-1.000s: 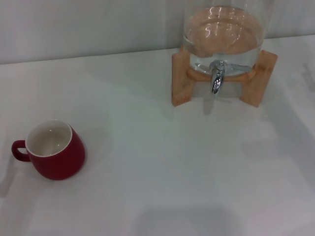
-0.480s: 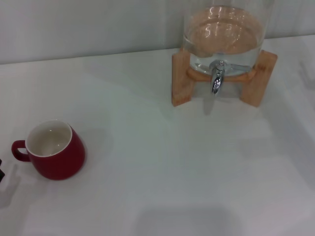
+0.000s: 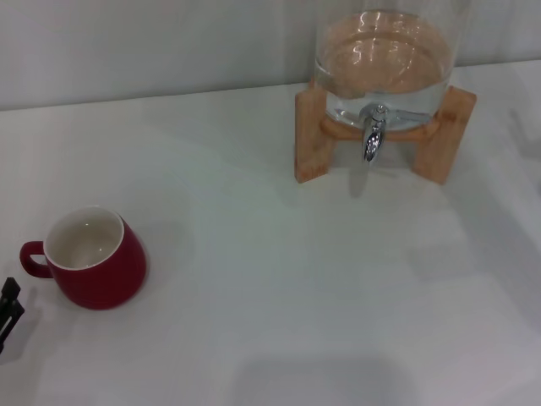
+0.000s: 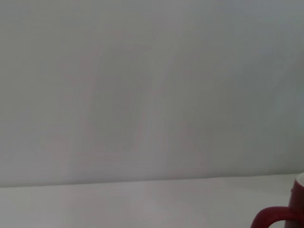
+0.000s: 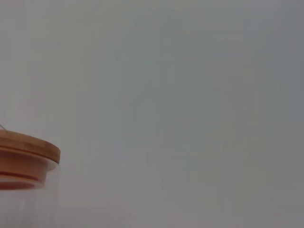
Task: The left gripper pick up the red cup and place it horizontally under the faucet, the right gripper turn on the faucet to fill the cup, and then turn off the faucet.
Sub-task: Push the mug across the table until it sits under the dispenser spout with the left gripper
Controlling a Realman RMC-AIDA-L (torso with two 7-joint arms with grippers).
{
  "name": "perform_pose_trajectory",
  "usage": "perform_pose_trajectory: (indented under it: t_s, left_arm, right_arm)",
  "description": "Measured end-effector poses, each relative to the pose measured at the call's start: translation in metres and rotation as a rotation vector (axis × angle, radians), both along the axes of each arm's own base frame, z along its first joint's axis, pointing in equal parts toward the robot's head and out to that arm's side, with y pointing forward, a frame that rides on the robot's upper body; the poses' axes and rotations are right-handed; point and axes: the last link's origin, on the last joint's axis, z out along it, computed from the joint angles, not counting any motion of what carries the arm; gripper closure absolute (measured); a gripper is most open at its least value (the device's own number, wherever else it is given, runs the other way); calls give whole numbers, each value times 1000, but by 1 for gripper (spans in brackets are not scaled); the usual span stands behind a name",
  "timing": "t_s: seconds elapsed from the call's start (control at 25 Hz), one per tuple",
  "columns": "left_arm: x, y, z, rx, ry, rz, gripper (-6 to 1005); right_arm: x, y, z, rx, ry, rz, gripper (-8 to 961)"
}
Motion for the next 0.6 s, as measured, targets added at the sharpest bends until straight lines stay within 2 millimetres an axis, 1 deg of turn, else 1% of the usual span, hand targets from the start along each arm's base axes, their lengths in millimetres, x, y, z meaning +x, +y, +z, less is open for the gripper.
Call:
perform_pose_trajectory:
  t_s: [0.2, 0.6]
  left_arm:
    - [4, 5, -2, -16, 5, -22, 112]
    - [6, 8, -2, -19, 7, -33, 113]
  right_arm:
    - [0, -3, 1, 7, -1, 8, 350]
    - [0, -4, 0, 7, 0, 10, 350]
